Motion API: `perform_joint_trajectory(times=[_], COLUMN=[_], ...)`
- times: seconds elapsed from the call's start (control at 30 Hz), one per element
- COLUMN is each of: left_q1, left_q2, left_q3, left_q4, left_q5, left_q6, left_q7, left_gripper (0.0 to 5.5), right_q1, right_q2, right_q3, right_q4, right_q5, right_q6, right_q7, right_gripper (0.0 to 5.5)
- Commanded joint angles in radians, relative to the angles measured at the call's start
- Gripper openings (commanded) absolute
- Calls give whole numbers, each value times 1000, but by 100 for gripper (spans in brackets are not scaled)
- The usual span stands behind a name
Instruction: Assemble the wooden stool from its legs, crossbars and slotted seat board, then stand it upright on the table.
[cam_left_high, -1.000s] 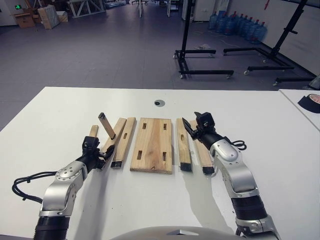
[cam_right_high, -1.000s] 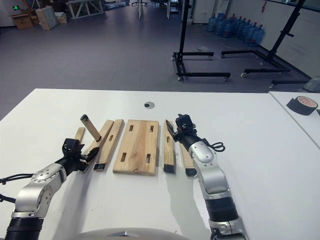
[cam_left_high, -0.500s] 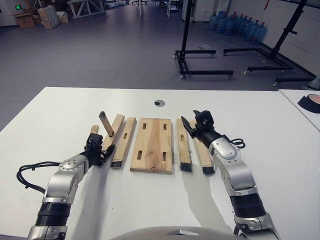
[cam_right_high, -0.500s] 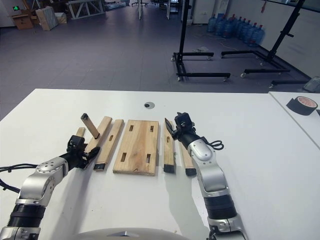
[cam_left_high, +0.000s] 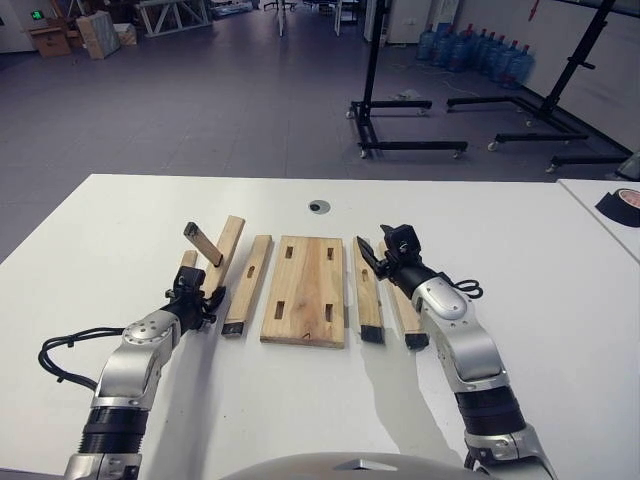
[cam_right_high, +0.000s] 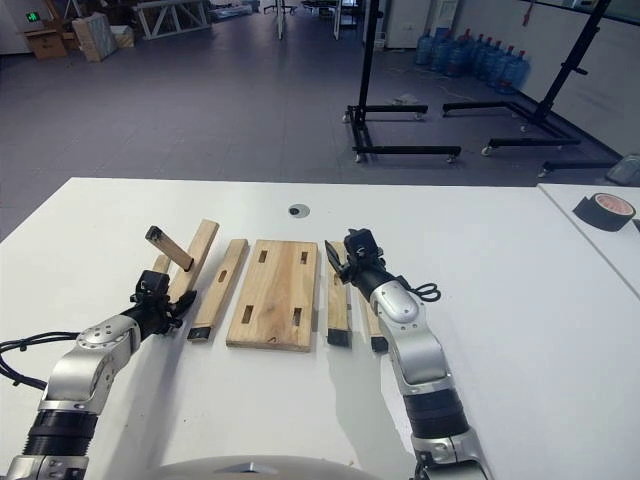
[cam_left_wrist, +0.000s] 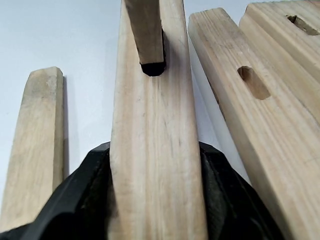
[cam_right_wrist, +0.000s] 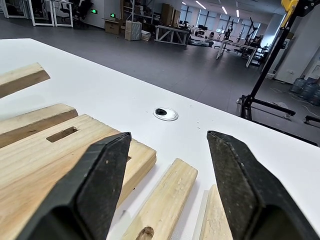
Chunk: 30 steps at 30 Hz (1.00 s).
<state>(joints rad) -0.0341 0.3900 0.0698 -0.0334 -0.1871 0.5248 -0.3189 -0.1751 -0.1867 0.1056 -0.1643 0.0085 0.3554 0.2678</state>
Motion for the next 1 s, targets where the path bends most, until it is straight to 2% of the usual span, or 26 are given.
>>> perform_joint_trajectory(times=[0.03, 0.1, 0.23, 0.3, 0.4, 0.43, 0.5, 0.57, 0.73, 1.0], left_q1=[-22, -34, 7, 38, 73, 84, 105, 120, 138, 159], left_q2=[-34, -35, -6, 0, 19, 27, 54, 84, 129, 164], left_q3=[71, 96, 86, 87, 91, 93, 94, 80, 21, -18], left_q4=[-61, -84, -160, -216, -276, -298, -339, -371, -391, -416], left_q5=[-84, -159, -336, -478, -653, -705, -801, -839, -792, -785], left_q6=[-121, -139, -95, -13, 107, 143, 214, 253, 255, 234], left_q7=[-59, -133, -344, -446, -541, -566, -611, -634, -661, -739], left_gripper=[204, 204, 204, 204, 204, 204, 204, 204, 204, 204], right_q1=[-38, -55, -75, -68, -63, -60, -51, -49, -52, -56], right_q2=[-2, 30, 80, 78, 83, 80, 72, 71, 83, -12], right_q3=[-40, -112, -276, -312, -320, -316, -296, -274, -237, -200], right_q4=[10, -15, -125, -168, -184, -188, -192, -186, -160, -169], right_q5=[43, 175, 696, 941, 1157, 1199, 1249, 1262, 1276, 1347], right_q6=[-7, 42, 293, 404, 494, 511, 535, 543, 551, 625], right_q7=[18, 55, 191, 241, 244, 239, 229, 210, 155, 201], right_gripper=[279, 279, 279, 279, 279, 279, 316, 320, 320, 320])
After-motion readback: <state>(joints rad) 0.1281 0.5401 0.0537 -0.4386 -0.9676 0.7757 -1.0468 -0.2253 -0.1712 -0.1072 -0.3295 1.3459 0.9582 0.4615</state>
